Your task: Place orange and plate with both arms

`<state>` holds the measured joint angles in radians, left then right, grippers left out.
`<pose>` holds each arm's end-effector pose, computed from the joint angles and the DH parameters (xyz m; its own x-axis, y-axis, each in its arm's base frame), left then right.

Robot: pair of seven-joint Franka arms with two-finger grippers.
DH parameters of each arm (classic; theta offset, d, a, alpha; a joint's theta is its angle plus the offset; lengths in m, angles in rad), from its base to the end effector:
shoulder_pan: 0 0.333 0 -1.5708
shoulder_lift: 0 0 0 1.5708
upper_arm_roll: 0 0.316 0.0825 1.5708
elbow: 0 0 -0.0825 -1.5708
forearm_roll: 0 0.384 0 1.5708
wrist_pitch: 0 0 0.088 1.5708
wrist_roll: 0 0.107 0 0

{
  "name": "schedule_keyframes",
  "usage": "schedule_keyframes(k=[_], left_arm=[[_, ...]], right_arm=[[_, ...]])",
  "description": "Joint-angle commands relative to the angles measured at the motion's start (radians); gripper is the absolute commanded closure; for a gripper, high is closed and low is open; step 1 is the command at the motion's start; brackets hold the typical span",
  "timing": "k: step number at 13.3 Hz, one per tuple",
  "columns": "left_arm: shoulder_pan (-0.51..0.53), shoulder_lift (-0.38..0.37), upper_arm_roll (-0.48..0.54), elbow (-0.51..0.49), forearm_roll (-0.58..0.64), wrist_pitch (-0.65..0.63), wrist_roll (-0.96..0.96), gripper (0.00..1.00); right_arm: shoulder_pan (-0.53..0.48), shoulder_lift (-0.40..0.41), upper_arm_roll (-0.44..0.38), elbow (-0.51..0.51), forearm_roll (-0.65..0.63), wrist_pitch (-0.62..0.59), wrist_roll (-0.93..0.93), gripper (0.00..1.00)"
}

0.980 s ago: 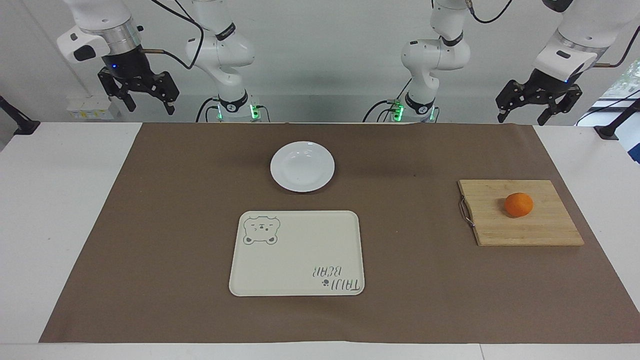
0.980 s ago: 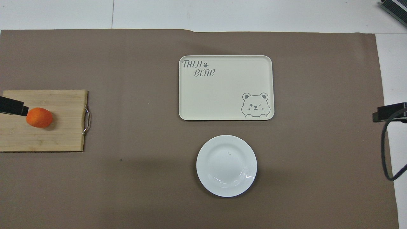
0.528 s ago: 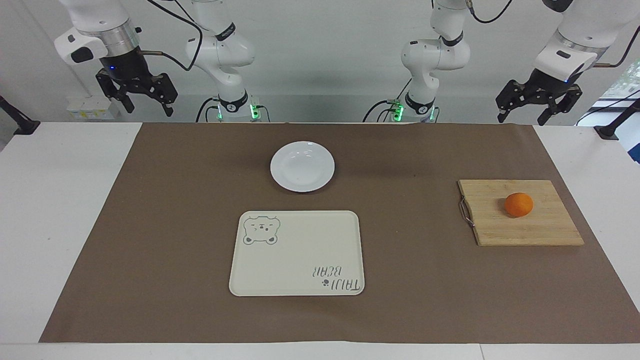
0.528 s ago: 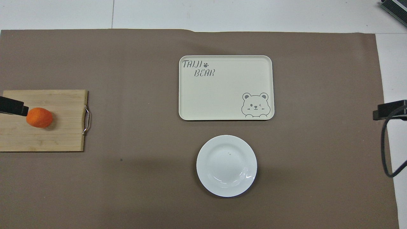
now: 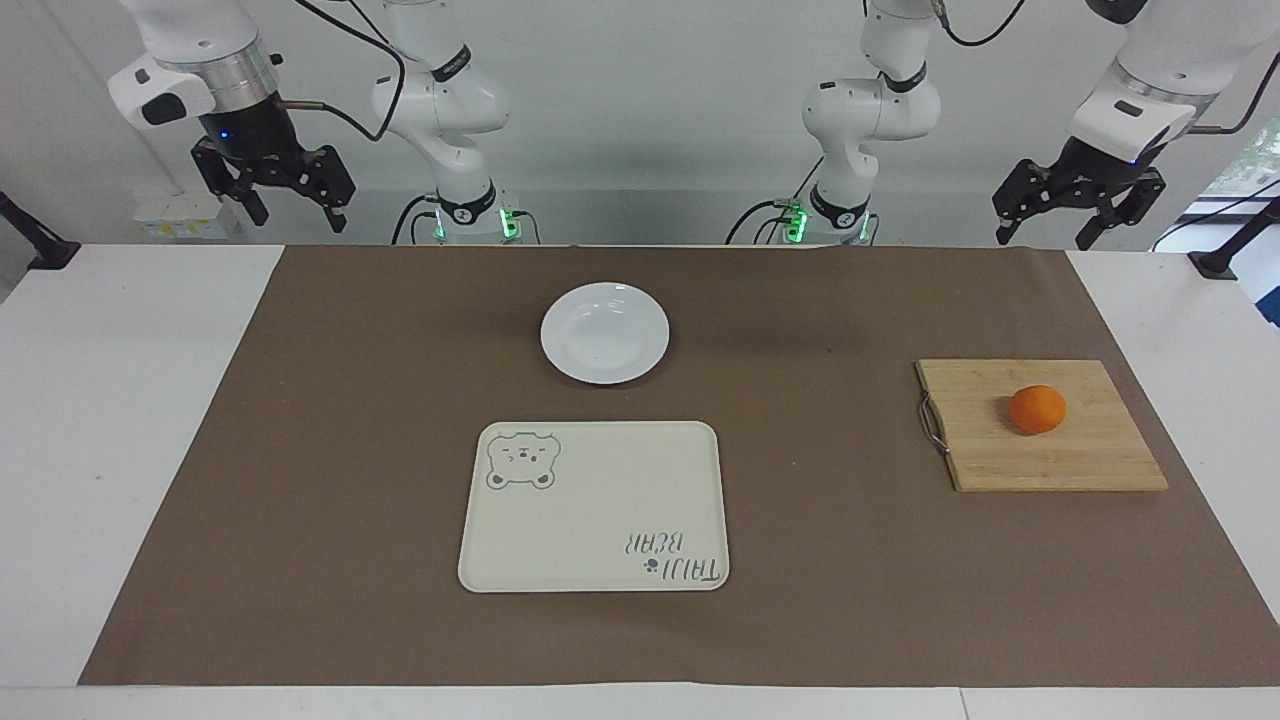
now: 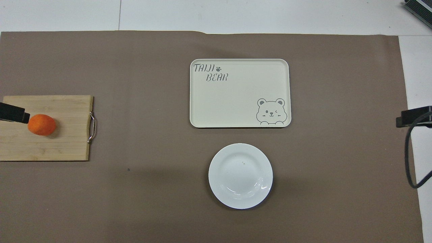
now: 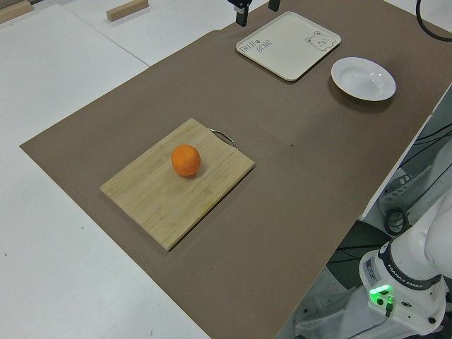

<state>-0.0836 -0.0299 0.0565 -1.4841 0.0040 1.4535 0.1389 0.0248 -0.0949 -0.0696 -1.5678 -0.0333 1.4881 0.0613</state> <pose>0.5326 -0.0134 0.6708 0.9863 -0.1648 -0.0011 -0.1648 -0.9863 -0.0022 0.5152 -0.0289 0.6693 0.9940 -0.1084 0.0166 -0.1088 -0.9937 0.0256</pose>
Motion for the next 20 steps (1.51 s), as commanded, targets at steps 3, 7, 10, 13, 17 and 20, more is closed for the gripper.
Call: schedule_keyframes(k=[3, 7, 10, 13, 17, 20], left_arm=[[0.01, -0.005, -0.001, 0.007, -0.004, -0.01, 0.005, 0.0], [0.007, -0.005, -0.001, 0.008, -0.004, -0.004, 0.005, 0.0], [0.008, -0.005, -0.001, 0.007, -0.004, -0.001, 0.008, 0.0], [0.034, -0.005, 0.0, 0.004, -0.004, 0.024, 0.01, 0.0], [0.042, -0.005, 0.0, -0.004, -0.007, 0.041, 0.018, 0.0], [0.044, -0.01, 0.0, -0.025, -0.01, 0.073, 0.016, 0.0]], right_arm=[[-0.008, 0.009, 0.001, 0.022, 0.012, -0.025, -0.032, 0.0], [-0.009, 0.009, 0.001, 0.022, 0.012, -0.025, -0.031, 0.0], [-0.008, 0.007, -0.001, 0.022, 0.009, -0.022, -0.031, 0.0], [-0.008, 0.007, -0.001, 0.017, 0.009, -0.019, -0.031, 0.0], [-0.008, 0.006, 0.001, 0.015, 0.01, -0.018, -0.031, 0.0], [-0.008, 0.003, 0.001, 0.008, 0.01, -0.018, -0.031, 0.0]])
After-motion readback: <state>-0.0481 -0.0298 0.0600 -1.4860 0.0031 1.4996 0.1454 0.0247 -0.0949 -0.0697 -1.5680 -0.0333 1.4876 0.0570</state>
